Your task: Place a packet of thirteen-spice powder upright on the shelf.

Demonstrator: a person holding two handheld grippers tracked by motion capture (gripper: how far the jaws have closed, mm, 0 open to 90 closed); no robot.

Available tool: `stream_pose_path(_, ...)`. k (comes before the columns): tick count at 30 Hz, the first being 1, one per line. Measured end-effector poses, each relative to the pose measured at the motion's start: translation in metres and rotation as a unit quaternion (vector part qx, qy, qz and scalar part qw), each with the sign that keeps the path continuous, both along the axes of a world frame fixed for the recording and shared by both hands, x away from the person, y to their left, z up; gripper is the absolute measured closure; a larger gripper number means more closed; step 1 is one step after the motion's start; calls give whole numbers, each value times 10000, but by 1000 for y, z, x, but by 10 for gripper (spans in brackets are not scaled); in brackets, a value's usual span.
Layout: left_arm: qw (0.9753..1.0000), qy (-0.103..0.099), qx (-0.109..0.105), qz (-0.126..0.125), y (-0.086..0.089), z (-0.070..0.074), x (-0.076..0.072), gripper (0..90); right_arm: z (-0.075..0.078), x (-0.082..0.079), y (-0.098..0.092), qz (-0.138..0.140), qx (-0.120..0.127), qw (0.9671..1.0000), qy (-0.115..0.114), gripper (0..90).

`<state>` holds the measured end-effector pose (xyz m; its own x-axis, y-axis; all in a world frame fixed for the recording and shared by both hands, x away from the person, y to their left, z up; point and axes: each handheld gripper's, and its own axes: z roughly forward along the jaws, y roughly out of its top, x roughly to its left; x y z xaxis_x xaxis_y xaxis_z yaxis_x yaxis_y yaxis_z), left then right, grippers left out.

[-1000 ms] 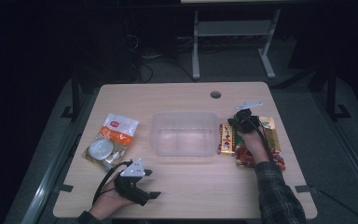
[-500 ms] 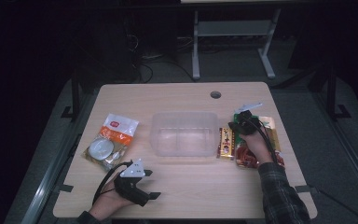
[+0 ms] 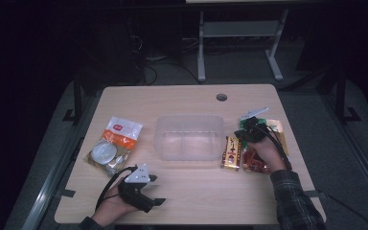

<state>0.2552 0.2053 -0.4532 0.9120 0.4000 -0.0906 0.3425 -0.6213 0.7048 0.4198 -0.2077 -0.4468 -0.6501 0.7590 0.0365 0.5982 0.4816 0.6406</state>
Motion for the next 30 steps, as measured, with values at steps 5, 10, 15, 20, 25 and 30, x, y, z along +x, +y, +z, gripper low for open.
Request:
stream_pose_path(5,10000,6,6,-8,0,0,0,150,1,-5,0,123,5,9999,95,900)
stream_pose_path(10,10000,10,17,2,0,0,0,149,1,-10,-1,249,-24,9996,144,900)
stream_pose_path(15,10000,0,17,-14,0,0,0,150,1,-19,-4,421,-29,9988,259,900)
stream_pose_path(20,10000,4,21,-14,-1,0,-1,149,0,-26,-6,552,-120,9977,367,900)
stream_pose_path(25,10000,-6,-5,-9,-1,0,-1,149,1,-37,-8,678,-124,9967,422,900)
stream_pose_path(30,10000,-26,-4,-4,0,1,-1,148,2,-46,-11,763,-89,9960,462,900)
